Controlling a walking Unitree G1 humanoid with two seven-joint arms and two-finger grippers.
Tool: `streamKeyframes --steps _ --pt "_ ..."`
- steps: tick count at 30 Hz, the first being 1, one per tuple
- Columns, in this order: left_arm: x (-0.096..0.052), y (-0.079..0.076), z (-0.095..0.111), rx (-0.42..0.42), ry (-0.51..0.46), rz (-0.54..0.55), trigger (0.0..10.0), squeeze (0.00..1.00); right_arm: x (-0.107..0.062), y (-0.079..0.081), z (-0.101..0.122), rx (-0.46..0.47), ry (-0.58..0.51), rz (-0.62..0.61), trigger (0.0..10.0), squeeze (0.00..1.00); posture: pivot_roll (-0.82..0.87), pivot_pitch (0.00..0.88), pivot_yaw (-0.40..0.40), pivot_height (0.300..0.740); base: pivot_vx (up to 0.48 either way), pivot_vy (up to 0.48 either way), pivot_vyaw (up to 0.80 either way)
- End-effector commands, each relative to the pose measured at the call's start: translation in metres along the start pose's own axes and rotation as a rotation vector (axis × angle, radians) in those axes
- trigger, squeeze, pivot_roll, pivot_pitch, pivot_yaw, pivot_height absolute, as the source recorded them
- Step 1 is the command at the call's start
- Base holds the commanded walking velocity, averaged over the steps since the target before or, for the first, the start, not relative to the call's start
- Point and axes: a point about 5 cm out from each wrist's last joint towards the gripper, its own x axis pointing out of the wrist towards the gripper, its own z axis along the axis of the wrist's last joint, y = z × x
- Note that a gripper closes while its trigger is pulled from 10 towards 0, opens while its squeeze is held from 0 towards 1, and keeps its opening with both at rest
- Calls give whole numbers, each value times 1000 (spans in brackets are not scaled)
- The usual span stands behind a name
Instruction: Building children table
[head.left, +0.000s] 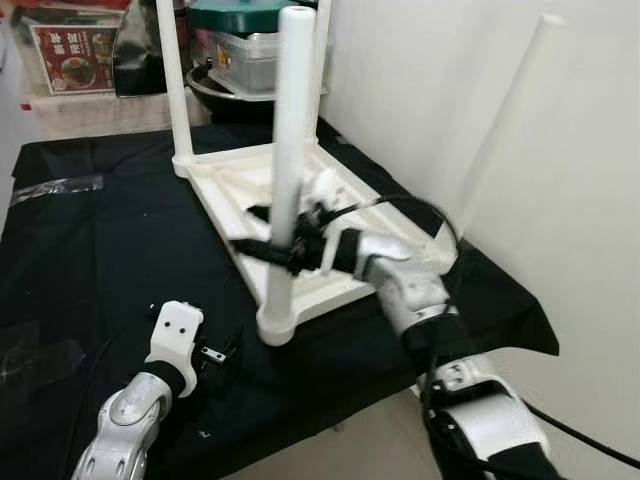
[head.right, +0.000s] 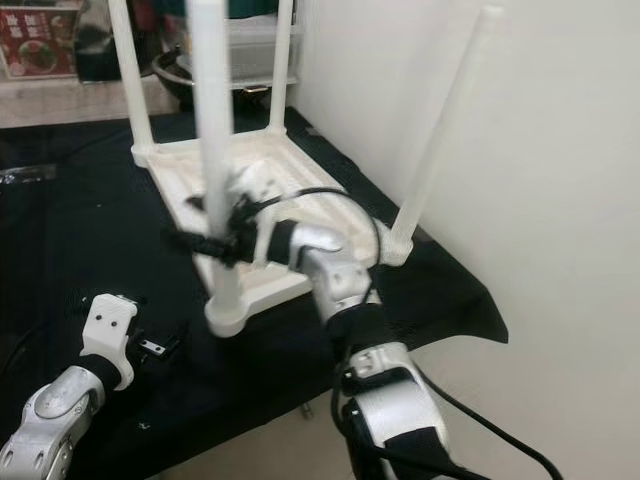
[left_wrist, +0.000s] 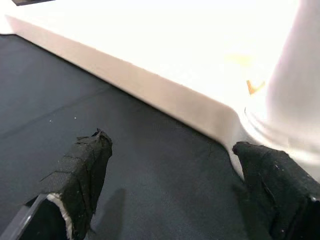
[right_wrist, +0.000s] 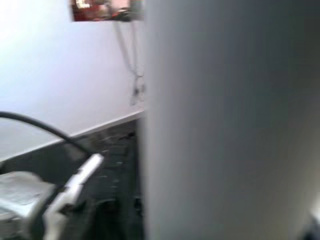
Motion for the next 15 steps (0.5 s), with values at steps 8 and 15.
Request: streamKeyframes --steps 8,15 --pt "-6 -5 -7 -19 18 -2 10000 0 -1 -10 -18 47 155 -229 0 0 205 0 -146 740 0 0 0" --pt "-5 -10 -12 -34 31 -18 10000 0 -77 -32 -18 42 3 -1192 0 0 162 0 -113 740 0 0 0"
